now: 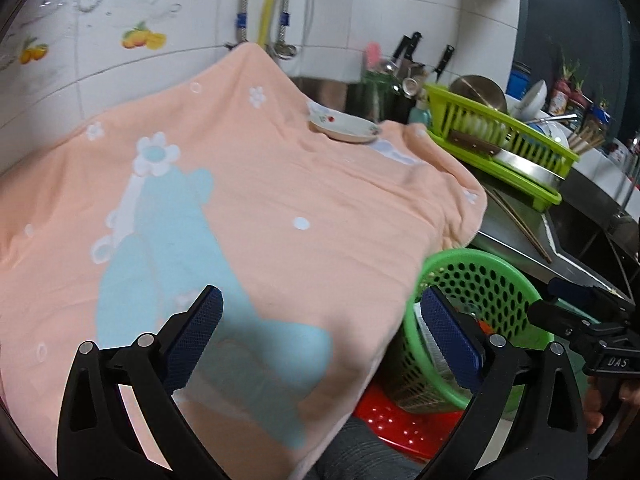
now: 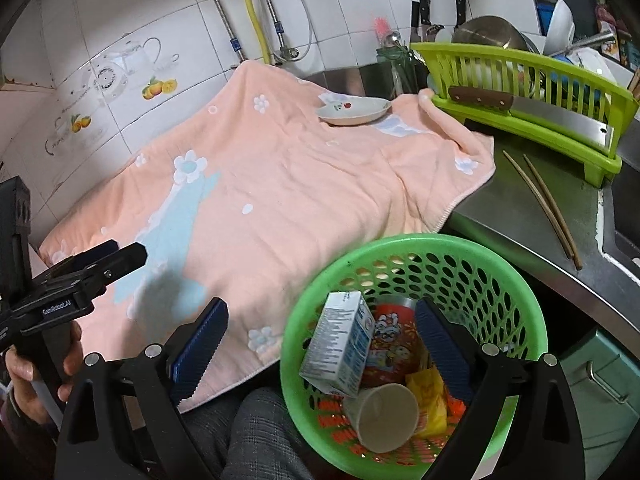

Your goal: Collect trash

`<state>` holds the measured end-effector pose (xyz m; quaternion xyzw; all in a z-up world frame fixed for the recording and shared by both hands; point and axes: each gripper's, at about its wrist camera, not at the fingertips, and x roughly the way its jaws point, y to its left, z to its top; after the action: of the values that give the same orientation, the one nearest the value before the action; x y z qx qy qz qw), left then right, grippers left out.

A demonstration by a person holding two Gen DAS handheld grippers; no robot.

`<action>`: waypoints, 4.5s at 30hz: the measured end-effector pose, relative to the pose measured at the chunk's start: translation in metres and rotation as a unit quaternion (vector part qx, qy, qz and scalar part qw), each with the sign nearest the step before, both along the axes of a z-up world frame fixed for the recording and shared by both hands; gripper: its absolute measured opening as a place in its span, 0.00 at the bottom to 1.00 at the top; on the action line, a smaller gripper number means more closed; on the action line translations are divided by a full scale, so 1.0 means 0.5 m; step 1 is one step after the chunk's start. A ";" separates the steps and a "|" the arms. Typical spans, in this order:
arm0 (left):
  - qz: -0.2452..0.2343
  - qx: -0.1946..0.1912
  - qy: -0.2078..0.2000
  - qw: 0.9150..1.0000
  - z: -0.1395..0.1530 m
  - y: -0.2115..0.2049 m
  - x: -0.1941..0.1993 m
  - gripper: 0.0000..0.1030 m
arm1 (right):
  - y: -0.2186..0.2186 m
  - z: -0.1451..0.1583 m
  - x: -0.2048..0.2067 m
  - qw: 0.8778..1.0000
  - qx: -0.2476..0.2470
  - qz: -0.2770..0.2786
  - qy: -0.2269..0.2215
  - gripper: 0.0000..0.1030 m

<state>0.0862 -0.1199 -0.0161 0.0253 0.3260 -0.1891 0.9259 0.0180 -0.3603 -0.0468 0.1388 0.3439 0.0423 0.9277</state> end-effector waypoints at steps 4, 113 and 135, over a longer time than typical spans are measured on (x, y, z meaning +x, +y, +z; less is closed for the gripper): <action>0.016 0.002 -0.018 1.000 0.010 0.026 -0.014 0.95 | 0.025 0.008 -0.003 1.000 -0.011 -0.001 -0.007 0.89; 0.089 0.008 -0.064 0.994 0.015 0.082 -0.072 0.95 | 0.096 0.046 -0.015 0.996 -0.077 -0.007 -0.043 0.92; 0.087 0.014 -0.066 0.994 0.009 0.079 -0.070 0.95 | 0.100 0.045 -0.015 0.996 -0.077 -0.002 -0.040 0.92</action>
<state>0.0510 -0.0805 -0.0114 0.0225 0.2675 -0.1007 0.9580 0.0106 -0.3101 -0.0243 0.0658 0.3081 0.0197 0.9489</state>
